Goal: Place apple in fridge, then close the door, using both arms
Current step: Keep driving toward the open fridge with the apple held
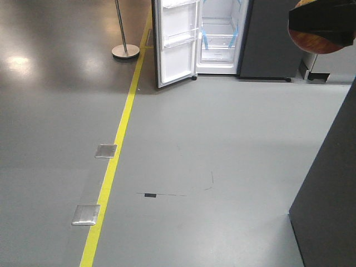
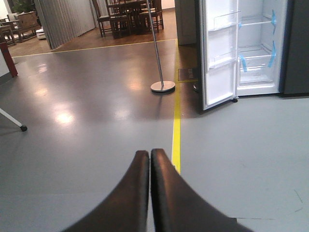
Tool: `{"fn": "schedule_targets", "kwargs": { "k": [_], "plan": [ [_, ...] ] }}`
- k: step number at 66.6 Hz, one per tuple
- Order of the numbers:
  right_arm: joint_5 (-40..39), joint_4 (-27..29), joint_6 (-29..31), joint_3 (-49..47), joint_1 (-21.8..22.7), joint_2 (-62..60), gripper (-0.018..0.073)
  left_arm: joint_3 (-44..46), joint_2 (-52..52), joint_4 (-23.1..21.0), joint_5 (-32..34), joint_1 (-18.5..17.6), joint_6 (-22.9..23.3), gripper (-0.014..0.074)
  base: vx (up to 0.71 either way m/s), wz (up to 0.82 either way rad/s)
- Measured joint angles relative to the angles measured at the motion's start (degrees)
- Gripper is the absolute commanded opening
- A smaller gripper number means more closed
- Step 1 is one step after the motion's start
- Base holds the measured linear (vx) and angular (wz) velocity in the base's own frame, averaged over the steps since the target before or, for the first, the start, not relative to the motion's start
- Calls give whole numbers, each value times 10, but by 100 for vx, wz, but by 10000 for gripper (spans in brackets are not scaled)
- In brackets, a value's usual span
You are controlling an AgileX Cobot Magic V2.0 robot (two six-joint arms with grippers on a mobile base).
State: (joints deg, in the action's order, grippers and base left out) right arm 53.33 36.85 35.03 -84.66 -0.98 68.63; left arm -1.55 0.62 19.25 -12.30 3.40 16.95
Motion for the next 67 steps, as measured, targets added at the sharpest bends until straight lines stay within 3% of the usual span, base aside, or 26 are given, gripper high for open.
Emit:
{"fn": "schedule_targets", "kwargs": {
  "k": [67],
  "plan": [
    [0,0,0,0,0,0,186,0,0,0,0,0,0,-8,11,2]
  ]
}}
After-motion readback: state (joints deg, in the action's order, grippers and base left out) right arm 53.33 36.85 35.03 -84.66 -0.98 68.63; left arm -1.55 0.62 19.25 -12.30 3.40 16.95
